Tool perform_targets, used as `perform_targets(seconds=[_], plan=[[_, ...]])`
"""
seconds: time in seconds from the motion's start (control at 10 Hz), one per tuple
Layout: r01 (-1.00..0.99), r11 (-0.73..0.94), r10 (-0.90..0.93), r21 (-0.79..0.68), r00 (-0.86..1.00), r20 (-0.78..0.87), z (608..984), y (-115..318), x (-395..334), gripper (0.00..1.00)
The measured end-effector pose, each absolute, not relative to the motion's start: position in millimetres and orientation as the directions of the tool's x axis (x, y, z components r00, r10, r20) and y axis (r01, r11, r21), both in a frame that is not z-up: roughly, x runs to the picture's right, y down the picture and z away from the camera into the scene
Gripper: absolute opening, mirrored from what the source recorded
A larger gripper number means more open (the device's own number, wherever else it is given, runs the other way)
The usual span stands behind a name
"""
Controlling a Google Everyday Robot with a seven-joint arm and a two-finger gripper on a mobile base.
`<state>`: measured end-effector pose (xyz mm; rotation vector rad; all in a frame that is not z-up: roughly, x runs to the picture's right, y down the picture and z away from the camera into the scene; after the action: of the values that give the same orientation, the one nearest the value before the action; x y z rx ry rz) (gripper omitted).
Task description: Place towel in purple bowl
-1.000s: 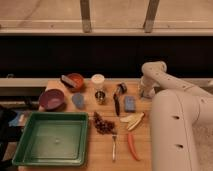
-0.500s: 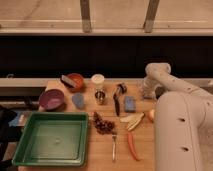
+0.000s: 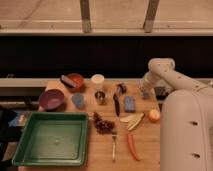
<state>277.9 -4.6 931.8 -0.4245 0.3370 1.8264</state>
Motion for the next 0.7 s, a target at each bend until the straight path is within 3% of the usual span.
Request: perform_targets(seconds=[0.4, 0.7], plan=[[-0.97, -0.227, 0.905, -0.084, -0.178, -0.388, 887.7, -49.9, 237.1, 0.0], [-0.965, -0.145, 0.935, -0.218, -0.062, -0.349, 862.5, -73.7, 168.0, 0.0]])
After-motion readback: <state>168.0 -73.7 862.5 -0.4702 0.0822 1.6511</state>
